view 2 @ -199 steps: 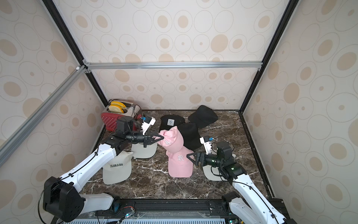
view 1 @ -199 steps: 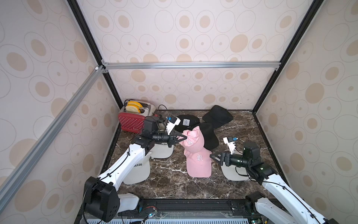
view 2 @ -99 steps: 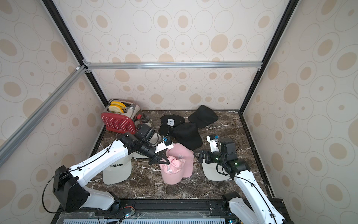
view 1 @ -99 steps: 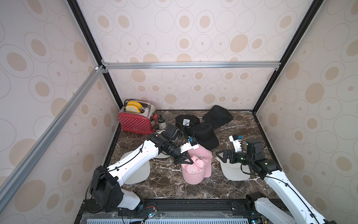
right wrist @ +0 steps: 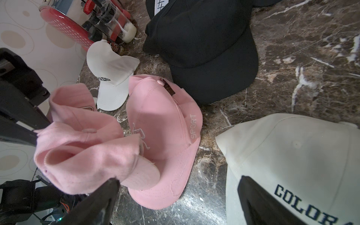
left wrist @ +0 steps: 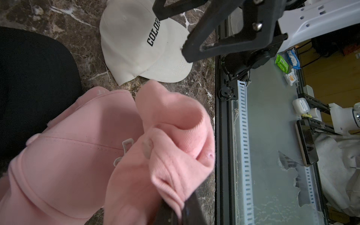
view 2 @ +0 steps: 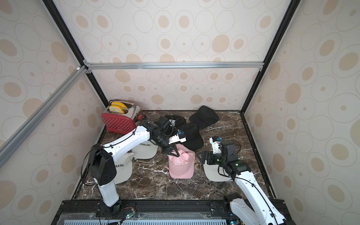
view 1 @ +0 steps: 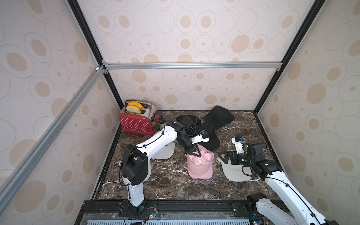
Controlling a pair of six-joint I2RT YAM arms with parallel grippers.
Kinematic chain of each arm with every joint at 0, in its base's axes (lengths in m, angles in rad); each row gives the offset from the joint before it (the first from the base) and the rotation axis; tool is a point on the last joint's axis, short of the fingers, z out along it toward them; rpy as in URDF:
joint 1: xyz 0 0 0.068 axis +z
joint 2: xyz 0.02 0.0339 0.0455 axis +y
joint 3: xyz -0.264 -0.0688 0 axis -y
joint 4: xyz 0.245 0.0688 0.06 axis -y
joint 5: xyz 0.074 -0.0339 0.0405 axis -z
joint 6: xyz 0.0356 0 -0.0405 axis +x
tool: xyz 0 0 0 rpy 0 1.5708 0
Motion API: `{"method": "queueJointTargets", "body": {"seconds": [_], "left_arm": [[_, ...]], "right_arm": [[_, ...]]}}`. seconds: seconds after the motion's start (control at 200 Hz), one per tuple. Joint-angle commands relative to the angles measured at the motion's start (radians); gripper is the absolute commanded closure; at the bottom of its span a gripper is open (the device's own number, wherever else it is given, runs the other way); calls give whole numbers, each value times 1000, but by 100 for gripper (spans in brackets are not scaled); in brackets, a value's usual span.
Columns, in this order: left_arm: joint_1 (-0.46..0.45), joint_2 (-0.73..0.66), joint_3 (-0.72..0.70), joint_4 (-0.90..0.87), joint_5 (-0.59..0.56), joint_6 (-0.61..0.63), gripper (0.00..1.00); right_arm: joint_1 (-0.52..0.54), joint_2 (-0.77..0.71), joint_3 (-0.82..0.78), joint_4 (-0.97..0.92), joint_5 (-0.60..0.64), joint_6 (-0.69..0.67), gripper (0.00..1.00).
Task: Stack the baseball caps by color
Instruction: Place the baseball cap on the baseball cap.
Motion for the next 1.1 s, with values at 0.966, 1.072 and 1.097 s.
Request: {"method": "queueJointTargets", "body": {"seconds": [0.966, 1.072, 1.097], "left_arm": [[119, -258, -177, 558, -401, -808, 1], [134, -385, -406, 794, -345, -985, 1], [134, -413, -440, 818, -343, -1003, 1]], "right_arm": [[-2, -45, -34, 207, -434, 0, 0], [0, -31, -39, 309, -554, 50, 0], [1, -23, -40, 336, -576, 67, 0]]}}
